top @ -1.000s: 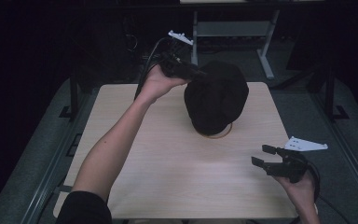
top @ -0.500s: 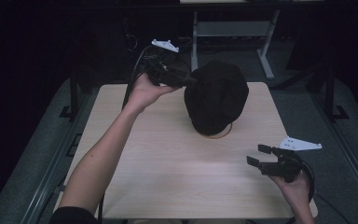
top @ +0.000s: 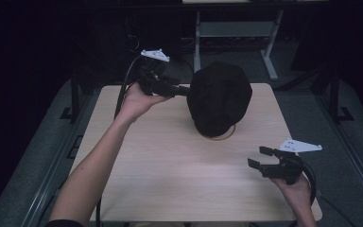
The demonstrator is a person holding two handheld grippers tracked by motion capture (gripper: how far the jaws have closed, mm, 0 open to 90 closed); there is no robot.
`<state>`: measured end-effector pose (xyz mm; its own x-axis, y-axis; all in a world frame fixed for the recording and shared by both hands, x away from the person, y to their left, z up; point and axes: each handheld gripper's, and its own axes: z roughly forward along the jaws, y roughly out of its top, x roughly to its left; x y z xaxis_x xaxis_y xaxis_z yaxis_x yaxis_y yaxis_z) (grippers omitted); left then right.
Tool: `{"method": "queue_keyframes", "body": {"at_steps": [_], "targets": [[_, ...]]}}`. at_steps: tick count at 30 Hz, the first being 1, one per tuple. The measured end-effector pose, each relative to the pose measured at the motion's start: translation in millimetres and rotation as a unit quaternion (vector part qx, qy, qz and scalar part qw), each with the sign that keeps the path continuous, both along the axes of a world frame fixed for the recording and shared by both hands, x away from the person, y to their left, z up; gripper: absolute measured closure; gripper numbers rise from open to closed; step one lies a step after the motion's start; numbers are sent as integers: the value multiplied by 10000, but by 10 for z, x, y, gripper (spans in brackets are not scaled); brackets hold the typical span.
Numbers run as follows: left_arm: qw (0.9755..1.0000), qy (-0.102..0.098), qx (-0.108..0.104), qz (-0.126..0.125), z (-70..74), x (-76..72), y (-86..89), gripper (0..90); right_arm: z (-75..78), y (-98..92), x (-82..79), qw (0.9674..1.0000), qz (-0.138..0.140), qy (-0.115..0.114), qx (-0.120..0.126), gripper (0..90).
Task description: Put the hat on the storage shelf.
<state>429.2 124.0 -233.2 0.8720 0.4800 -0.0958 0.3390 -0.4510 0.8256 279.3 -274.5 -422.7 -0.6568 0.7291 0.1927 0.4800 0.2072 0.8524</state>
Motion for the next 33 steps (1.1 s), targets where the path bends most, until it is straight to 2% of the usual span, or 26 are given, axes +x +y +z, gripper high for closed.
{"method": "queue_keyframes", "body": {"at_steps": [7,15,33], "targets": [[10000,71,6,31,-73,-47,58,389,1,12,4,10000,5,-8,-32,244],[10000,57,32,68,-153,-132,159,386,5,23,9,10000,10,-16,-50,244],[9999,60,-76,114,-326,-347,374,380,6,80,9,9999,43,2,-130,243]]}}
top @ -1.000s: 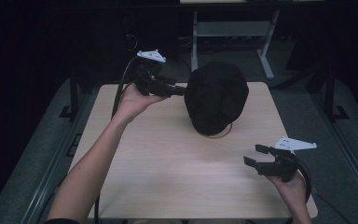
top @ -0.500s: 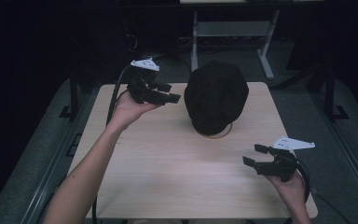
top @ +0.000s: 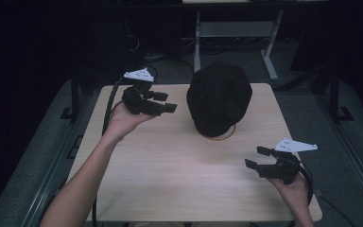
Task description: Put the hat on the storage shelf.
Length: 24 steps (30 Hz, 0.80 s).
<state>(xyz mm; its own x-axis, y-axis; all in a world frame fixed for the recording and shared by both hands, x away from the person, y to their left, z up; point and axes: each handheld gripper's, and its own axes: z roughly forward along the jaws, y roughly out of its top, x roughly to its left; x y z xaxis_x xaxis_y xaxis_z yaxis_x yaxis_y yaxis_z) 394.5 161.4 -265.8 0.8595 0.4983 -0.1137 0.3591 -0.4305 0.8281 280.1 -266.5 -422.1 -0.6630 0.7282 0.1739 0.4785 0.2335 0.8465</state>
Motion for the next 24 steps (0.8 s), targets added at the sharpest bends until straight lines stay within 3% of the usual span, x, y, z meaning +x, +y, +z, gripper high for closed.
{"method": "queue_keyframes", "body": {"at_steps": [24], "targets": [[9999,61,-118,93,-221,-250,257,378,11,36,-20,10000,19,-4,-93,239]]}}
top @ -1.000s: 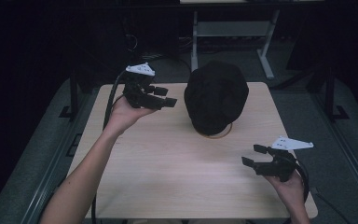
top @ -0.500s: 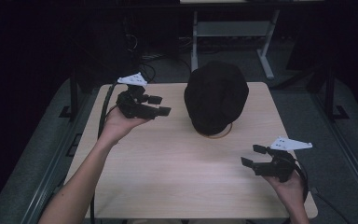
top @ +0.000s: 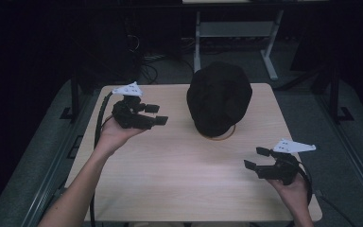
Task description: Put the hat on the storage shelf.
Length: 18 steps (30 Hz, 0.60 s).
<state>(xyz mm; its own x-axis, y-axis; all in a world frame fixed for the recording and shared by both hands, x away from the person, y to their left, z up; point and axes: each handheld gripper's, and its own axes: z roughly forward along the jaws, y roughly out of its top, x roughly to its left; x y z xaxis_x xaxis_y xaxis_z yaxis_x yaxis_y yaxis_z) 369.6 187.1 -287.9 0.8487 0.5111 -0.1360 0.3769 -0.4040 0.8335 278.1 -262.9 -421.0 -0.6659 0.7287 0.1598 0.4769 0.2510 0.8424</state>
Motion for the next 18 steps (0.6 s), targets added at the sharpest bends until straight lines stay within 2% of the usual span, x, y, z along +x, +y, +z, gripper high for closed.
{"method": "queue_keyframes", "body": {"at_steps": [18], "targets": [[9998,47,48,201,-296,-127,175,355,-25,0,2,10000,-23,50,-63,231]]}}
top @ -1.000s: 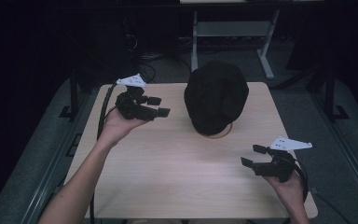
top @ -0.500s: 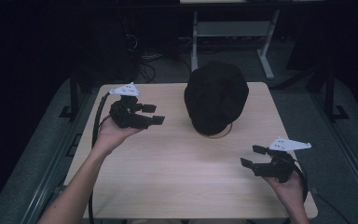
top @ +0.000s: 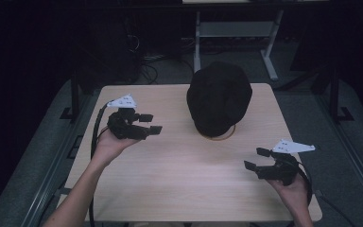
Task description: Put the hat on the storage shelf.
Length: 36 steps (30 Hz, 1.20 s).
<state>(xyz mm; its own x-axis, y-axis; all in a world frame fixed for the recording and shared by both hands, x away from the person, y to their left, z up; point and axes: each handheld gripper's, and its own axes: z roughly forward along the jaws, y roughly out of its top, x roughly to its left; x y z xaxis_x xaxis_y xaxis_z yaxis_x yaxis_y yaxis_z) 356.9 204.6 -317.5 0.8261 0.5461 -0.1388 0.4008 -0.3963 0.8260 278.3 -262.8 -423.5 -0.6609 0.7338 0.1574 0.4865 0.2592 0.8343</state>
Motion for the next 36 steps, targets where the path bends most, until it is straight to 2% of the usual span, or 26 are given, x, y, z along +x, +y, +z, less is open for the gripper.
{"method": "queue_keyframes", "body": {"at_steps": [14,24,30,36], "targets": [[9999,-33,-15,148,-188,-132,117,339,-17,14,6,10000,-2,31,-60,223],[9997,18,33,222,-375,-215,167,326,-30,16,5,9999,21,48,-105,222],[9996,-11,141,256,-464,-286,183,313,-36,13,1,9999,29,55,-119,222],[9995,-55,64,317,-556,-374,203,301,-41,15,-5,9999,50,61,-145,222]]}}
